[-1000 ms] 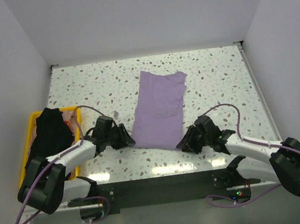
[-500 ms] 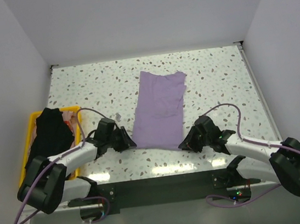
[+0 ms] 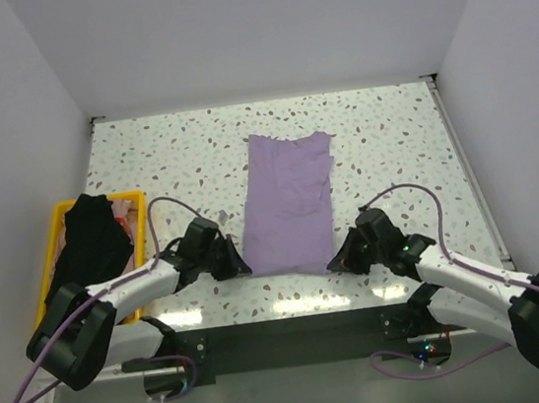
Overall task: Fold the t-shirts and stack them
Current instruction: Fold the tshirt
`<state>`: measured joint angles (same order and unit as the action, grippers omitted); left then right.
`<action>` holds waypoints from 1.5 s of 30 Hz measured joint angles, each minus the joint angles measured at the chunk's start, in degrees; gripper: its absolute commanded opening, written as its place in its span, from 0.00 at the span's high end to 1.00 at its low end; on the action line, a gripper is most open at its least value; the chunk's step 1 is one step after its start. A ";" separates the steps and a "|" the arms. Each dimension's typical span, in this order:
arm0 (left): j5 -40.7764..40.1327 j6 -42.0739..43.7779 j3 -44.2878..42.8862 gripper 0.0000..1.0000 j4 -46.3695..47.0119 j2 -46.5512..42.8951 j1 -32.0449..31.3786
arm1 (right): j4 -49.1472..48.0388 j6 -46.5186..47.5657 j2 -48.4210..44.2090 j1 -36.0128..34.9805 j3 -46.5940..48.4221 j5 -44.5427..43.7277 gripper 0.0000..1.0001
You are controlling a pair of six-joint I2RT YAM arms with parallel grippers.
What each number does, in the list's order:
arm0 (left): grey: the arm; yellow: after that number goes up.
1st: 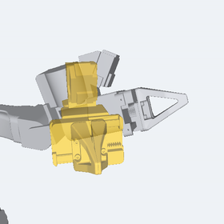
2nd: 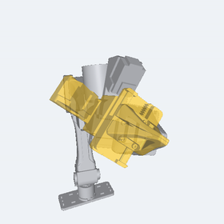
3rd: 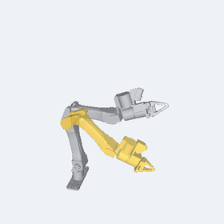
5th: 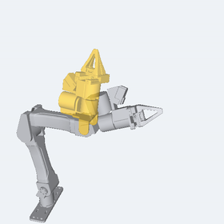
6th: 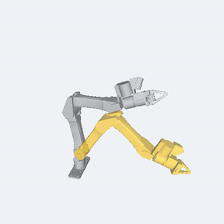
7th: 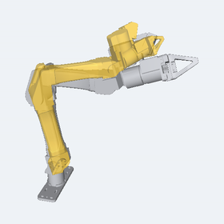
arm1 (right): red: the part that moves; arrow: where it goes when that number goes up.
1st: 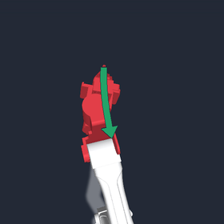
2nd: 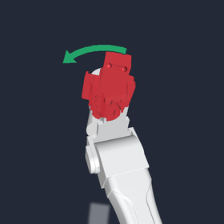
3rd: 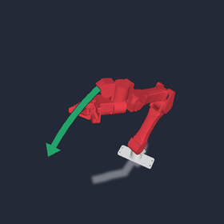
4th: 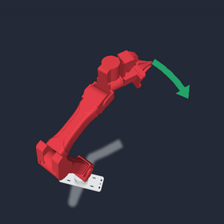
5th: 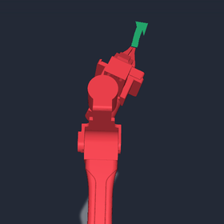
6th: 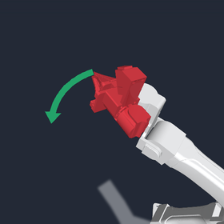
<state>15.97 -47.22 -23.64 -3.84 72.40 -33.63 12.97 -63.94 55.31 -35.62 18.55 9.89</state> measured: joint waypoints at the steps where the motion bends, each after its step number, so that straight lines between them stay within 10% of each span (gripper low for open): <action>1: -0.17 -0.20 0.00 1.00 -0.68 -0.72 -0.55 | 1.36 0.92 -1.27 0.00 0.22 0.28 1.00; 22: -1.90 -2.99 -2.38 1.00 -13.77 -13.97 -8.90 | 28.72 9.75 -23.04 -0.02 1.36 5.64 1.00; 45: -2.62 4.39 -32.46 1.00 -16.68 8.20 -2.64 | 23.63 18.18 4.63 10.86 25.57 -1.14 1.00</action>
<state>13.34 -42.83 -56.10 -20.51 80.60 -36.27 36.60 -45.76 59.94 -24.75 44.12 8.75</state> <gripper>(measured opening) 0.059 0.014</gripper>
